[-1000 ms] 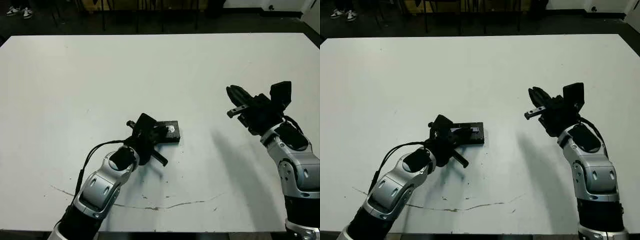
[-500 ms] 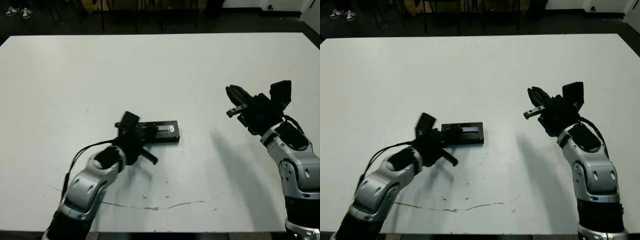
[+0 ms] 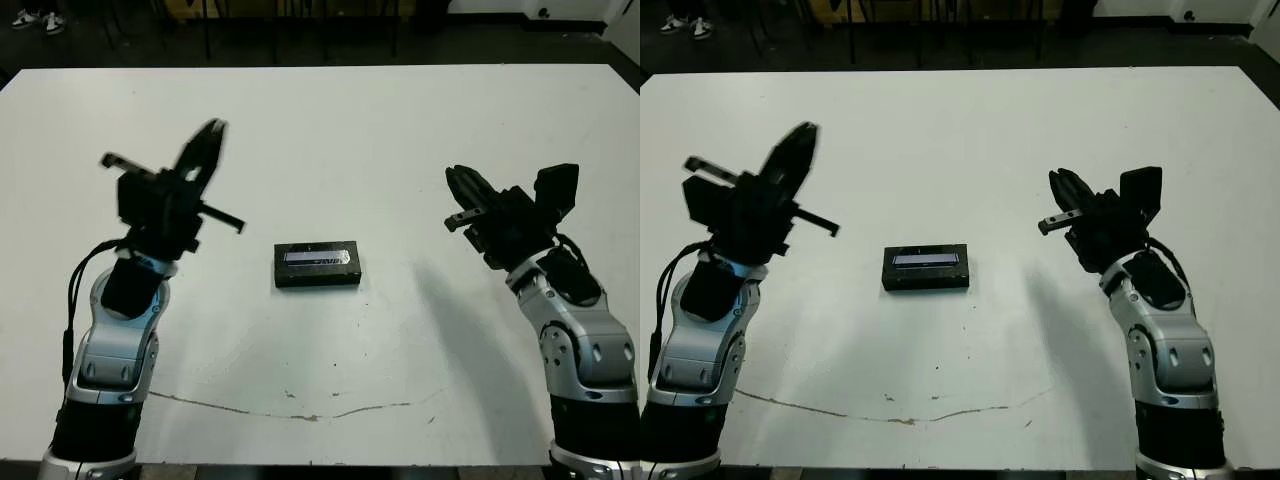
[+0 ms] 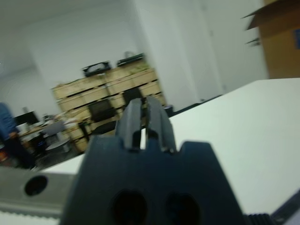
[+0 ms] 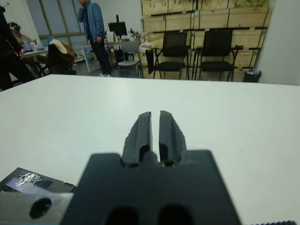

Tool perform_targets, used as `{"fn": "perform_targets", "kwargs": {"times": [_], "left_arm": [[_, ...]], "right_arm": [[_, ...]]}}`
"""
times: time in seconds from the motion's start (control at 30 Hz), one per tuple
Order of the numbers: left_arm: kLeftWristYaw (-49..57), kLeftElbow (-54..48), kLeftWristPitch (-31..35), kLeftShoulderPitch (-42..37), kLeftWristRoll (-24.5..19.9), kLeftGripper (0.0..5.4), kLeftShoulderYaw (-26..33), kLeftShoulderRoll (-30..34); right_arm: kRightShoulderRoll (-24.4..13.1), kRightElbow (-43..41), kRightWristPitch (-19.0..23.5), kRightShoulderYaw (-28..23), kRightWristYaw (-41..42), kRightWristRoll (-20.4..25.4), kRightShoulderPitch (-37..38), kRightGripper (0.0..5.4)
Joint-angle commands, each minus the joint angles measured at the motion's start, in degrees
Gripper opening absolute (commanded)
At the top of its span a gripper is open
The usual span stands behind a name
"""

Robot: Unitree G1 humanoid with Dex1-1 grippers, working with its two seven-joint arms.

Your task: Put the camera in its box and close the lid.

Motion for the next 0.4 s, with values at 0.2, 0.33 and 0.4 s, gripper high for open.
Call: {"fn": "perform_targets", "kwargs": {"times": [0.2,0.33,0.4], "left_arm": [[4.7,4.6,1.0,1.3,-4.4,0.01,1.7,-6.4],[8.1,3.5,3.0,1.0,-4.3,0.01,1.8,-9.1],[8.5,2.5,3.7,1.0,-4.1,0.01,1.4,-9.6]], "right_arm": [[2.1,0.5,-2.1,0.9,-2.5,-2.0,1.6,0.0],[2.3,0.1,-1.9,1.3,-3.3,-2.6,1.4,0.0],[2.5,0.0,-1.5,1.2,-3.7,-2.5,1.3,0.0]]}}
